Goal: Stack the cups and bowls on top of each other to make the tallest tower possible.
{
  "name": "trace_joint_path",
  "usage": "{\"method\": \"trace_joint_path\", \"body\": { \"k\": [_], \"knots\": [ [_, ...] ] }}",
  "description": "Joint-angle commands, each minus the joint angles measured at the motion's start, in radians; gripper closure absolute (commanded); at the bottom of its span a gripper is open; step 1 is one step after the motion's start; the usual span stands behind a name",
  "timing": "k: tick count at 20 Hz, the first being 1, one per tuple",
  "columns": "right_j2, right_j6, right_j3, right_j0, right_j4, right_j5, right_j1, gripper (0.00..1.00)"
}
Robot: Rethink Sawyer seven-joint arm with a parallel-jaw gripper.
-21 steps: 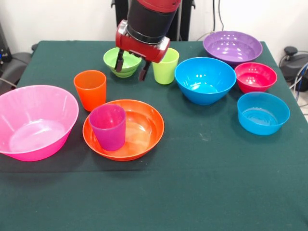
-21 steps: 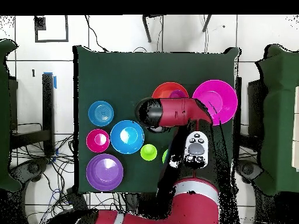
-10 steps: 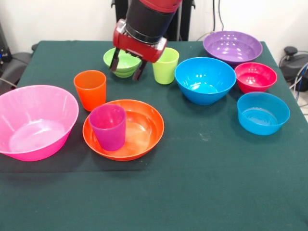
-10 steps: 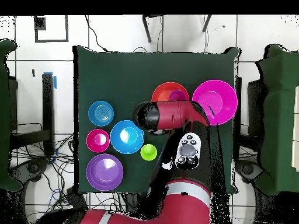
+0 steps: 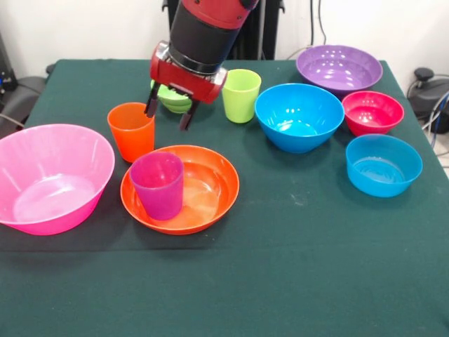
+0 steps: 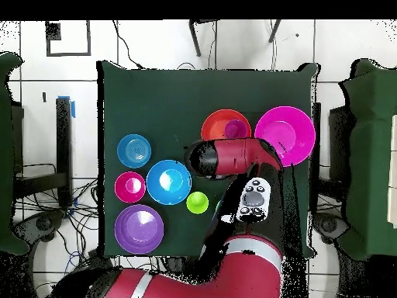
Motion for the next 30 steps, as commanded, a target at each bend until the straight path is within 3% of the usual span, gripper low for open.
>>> {"method": "trace_joint_path", "body": {
  "k": [1,10,18,30],
  "knots": [
    [0.059,0.013,-0.001,-0.032,-0.066,-0.081,0.072,0.00],
    [0.085,-0.008,0.013,-0.075,-0.053,-0.097,0.095,0.00],
    [0.167,-0.058,0.069,-0.166,-0.022,-0.062,0.112,0.00],
    [0.227,-0.073,0.091,-0.224,-0.015,-0.008,0.122,0.00]
  ]
}}
